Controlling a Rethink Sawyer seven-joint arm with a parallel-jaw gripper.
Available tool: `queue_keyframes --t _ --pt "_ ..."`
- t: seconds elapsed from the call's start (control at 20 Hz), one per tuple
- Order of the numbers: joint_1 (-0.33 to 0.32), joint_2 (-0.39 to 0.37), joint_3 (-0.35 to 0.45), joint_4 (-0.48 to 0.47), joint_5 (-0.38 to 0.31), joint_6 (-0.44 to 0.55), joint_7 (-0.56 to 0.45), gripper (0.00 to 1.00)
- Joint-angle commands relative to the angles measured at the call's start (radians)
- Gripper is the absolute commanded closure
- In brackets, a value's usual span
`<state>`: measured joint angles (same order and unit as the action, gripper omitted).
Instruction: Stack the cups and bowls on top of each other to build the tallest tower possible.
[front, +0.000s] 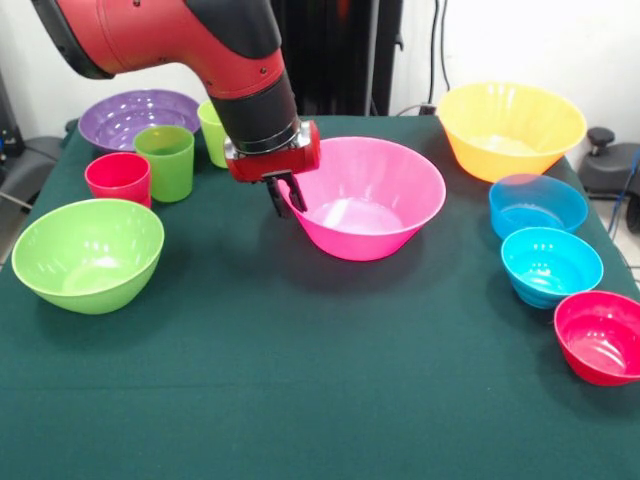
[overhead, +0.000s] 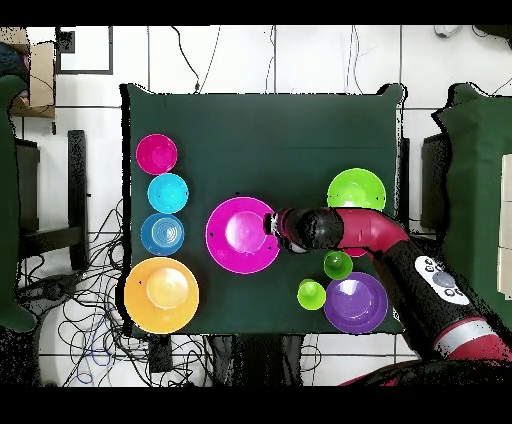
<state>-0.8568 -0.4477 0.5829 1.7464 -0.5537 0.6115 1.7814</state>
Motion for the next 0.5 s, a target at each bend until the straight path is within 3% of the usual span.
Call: queue_keyframes --t 0.05,0.5 --pt "0.012 0.036 0.062 -0.138 -0.101 0.089 -0.303 1.0" --pt "-0.003 0.044 0.085 -0.16 -0.115 0.12 -0.332 1.0"
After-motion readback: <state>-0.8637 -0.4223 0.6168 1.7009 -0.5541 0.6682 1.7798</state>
